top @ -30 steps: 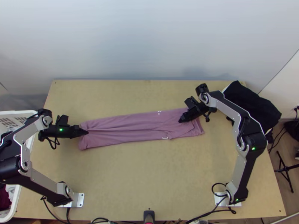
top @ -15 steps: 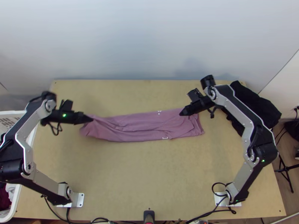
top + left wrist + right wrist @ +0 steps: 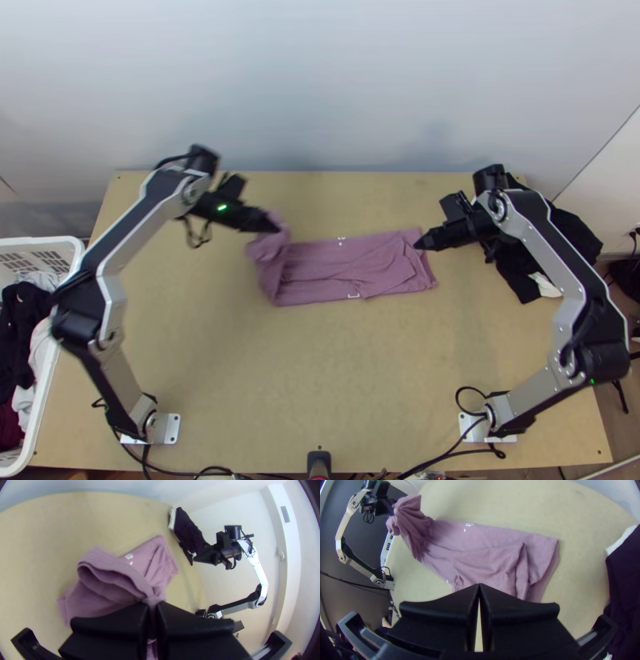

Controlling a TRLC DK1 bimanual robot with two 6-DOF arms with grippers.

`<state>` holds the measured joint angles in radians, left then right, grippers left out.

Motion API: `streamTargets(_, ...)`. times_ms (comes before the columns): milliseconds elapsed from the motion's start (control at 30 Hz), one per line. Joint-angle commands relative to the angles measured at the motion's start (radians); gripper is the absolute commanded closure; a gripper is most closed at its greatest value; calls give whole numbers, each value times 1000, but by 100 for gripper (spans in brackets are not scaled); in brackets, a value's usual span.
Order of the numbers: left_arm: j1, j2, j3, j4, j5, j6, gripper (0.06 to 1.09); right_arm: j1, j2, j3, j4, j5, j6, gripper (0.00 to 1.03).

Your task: Fold the t-shirt

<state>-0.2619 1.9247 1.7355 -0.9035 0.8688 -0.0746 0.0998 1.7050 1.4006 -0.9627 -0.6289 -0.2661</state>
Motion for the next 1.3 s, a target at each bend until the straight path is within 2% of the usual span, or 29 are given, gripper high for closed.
streamTargets(0,-186,227,380,38,7,-154,105,-45,-111,-140,-2,3,2,100)
streamTargets(100,-258,323,483,55,7,-214,105,-60,-150,-215,15,12,5,100)
streamTargets(367,-427,456,539,279,18,-323,105,-161,-249,-347,36,32,16,100)
streamTargets(667,-468,583,561,640,18,-530,104,-252,-354,-416,36,34,39,100)
streamTargets(867,-473,675,561,805,15,-631,102,-255,-415,-450,38,34,70,100)
streamTargets(1000,-487,697,561,847,15,-639,100,-255,-435,-463,38,34,77,100)
streamTargets(1033,-490,703,559,839,15,-640,88,-255,-436,-465,38,34,77,100)
streamTargets(1067,-491,712,556,831,16,-640,62,-255,-439,-463,38,34,77,100)
streamTargets(1100,-493,718,550,827,15,-639,30,-255,-444,-462,38,34,76,100)
streamTargets(1133,-491,724,542,827,15,-637,7,-253,-449,-460,38,34,77,100)
streamTargets(1167,-490,735,541,827,15,-636,10,-255,-453,-460,38,34,77,100)
streamTargets(1267,-479,732,532,810,16,-631,10,-253,-464,-460,38,34,76,100)
